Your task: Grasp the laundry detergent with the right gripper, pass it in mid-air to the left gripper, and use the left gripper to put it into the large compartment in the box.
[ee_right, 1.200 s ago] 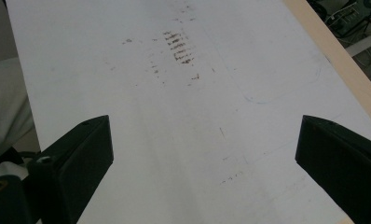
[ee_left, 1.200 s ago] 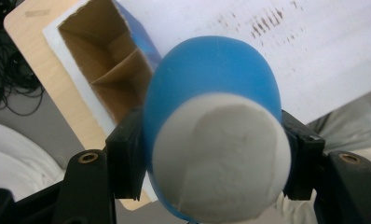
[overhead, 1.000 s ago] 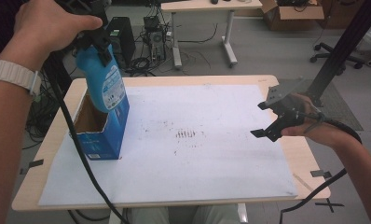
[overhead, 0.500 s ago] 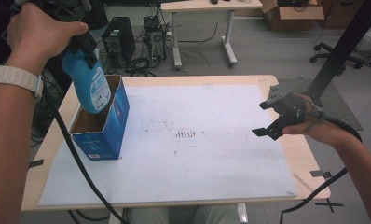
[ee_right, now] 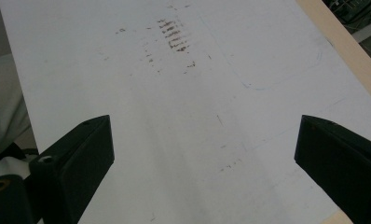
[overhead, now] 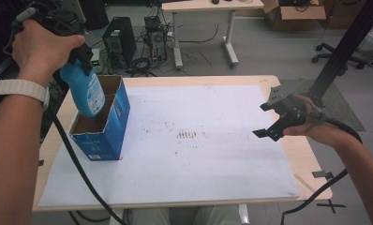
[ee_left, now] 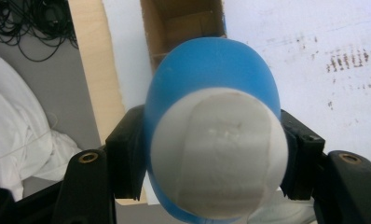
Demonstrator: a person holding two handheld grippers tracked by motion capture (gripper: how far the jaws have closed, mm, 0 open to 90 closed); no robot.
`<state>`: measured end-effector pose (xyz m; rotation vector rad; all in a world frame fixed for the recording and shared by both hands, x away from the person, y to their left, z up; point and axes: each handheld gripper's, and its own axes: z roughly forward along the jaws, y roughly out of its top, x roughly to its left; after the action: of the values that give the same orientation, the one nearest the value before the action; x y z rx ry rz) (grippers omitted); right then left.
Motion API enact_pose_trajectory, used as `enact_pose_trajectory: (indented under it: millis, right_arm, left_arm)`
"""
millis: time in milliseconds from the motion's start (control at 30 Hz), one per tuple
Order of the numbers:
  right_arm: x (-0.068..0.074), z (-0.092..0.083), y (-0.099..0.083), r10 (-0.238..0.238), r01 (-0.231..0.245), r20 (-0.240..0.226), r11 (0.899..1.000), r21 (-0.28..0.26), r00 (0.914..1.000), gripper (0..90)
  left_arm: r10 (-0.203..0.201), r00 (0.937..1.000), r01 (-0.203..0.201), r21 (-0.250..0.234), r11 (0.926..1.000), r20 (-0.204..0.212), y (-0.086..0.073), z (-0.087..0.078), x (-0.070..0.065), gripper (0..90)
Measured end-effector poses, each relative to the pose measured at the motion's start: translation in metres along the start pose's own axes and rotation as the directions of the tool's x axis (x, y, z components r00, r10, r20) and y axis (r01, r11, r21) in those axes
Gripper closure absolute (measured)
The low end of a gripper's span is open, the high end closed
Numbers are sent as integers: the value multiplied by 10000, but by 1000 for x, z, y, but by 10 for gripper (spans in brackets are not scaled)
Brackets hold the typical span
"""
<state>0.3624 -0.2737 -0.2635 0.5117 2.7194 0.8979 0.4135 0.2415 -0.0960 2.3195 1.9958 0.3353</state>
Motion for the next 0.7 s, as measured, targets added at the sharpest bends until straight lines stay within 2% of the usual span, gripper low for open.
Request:
enact_pose_trajectory:
  millis: [433,700]
  right_arm:
    - [1,-1,-3,25,-25,36,10000,13,10000,48]
    - [1,-1,-4,53,-53,48,10000,-13,10000,49]
  left_arm:
    - [-674,9976,674,-14,9977,186,-5,27,5,379]
    - [-767,9969,768,0,9970,199,-7,45,4,380]
